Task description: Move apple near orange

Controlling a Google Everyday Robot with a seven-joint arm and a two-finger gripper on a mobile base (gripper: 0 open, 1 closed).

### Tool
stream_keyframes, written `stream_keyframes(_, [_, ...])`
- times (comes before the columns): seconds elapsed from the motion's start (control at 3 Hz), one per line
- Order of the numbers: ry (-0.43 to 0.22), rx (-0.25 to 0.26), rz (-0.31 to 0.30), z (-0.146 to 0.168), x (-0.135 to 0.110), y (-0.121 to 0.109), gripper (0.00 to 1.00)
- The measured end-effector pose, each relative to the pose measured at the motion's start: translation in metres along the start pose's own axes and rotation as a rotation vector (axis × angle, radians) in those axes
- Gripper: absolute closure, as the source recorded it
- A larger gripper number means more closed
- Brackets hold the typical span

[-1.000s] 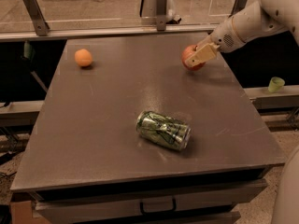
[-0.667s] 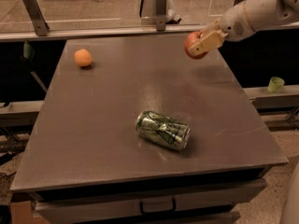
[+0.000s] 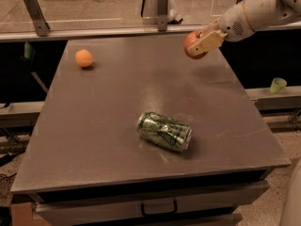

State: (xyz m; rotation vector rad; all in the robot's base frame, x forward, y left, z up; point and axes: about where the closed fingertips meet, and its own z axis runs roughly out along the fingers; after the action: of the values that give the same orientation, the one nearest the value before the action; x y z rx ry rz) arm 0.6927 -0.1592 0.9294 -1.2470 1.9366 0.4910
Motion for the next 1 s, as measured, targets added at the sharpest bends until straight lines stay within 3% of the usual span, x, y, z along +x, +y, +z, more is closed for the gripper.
stream_keyframes(0.67, [-0.092, -0.098, -0.115, 0.087, -0.084, 0.04, 1.0])
stream_keyframes(1.0, [-0.098, -0.103, -0.155, 0.132, -0.12, 0.058, 1.0])
